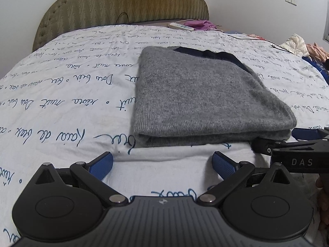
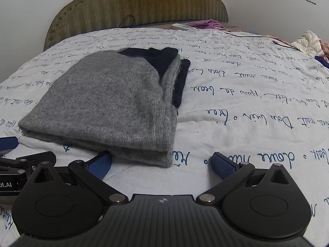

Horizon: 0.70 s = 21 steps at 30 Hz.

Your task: Fold small clothes

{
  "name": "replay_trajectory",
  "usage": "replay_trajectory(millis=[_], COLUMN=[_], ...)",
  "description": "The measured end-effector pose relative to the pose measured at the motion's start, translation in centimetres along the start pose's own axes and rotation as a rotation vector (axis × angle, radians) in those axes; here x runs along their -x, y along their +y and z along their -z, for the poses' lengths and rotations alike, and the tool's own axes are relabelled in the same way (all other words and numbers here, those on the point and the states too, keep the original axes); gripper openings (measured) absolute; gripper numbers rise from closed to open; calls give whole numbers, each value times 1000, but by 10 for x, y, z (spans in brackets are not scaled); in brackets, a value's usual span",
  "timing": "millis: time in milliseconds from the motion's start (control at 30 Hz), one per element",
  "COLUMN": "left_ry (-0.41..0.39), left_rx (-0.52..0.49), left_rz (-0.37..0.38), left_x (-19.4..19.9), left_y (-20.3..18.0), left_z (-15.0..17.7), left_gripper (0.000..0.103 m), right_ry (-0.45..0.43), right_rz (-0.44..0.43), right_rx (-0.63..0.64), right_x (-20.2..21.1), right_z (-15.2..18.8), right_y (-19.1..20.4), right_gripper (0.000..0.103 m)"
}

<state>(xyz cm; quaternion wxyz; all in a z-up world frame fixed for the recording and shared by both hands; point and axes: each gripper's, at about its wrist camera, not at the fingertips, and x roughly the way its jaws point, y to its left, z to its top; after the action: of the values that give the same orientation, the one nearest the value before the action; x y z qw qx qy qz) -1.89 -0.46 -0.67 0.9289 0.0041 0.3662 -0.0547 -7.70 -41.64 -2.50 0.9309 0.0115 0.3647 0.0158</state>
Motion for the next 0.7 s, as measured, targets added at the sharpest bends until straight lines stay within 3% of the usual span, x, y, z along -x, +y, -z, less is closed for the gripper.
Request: replay_trajectory(millis=[700], left_ry=[19], left_rx=[7], left_rz=[1], left_x=[-5], left_y=[1], left_z=[-5], left_gripper=[103], right_ry=[14], right_rz=[-24], right_rx=[-33], right_x=[2], right_z=[-1], right_y=[-3], right_gripper=[103])
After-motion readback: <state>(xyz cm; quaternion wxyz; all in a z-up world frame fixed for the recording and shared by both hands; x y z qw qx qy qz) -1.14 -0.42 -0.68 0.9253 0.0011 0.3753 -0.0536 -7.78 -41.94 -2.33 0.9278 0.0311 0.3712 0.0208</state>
